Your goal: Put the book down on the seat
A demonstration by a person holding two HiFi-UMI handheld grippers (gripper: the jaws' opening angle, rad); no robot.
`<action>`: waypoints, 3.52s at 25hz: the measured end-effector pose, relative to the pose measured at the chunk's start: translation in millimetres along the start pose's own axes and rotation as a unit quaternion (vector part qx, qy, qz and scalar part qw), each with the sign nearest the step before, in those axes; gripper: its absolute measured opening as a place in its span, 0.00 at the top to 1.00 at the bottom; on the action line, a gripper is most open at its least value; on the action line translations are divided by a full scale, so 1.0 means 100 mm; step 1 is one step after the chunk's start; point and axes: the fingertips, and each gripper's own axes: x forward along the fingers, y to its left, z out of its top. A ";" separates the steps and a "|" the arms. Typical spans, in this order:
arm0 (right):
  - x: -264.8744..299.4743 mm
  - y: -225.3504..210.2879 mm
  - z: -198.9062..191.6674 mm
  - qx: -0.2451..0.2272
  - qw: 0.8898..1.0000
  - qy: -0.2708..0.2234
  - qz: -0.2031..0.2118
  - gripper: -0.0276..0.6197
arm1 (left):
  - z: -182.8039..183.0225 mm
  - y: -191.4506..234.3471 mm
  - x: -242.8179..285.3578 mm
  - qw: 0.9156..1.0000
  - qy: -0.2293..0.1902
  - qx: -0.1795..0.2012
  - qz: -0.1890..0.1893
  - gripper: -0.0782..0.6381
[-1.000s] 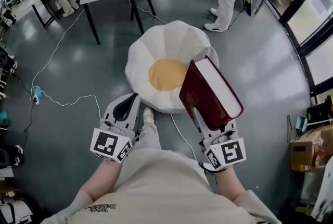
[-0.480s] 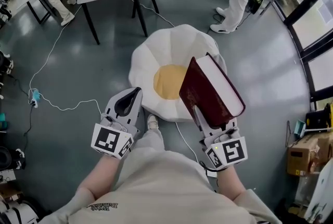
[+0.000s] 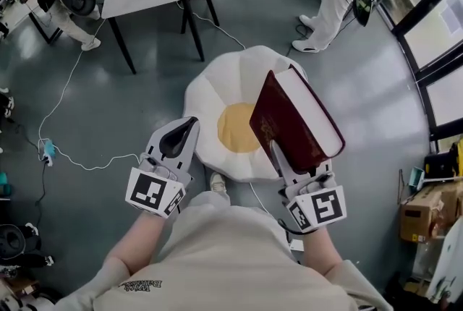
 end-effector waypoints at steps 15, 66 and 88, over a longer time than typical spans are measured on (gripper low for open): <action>0.49 -0.09 0.11 0.000 1.000 0.008 0.020 0.61 | -0.03 0.27 0.28 1.000 0.017 -0.010 -0.011 0.88; 2.48 0.67 -5.11 0.071 0.914 0.259 0.305 0.61 | -4.54 0.99 0.89 0.996 0.035 -0.059 0.059 0.88; 2.89 1.04 -7.87 0.163 0.849 0.354 0.356 0.61 | -6.94 1.03 0.99 0.985 0.061 -0.130 0.096 0.88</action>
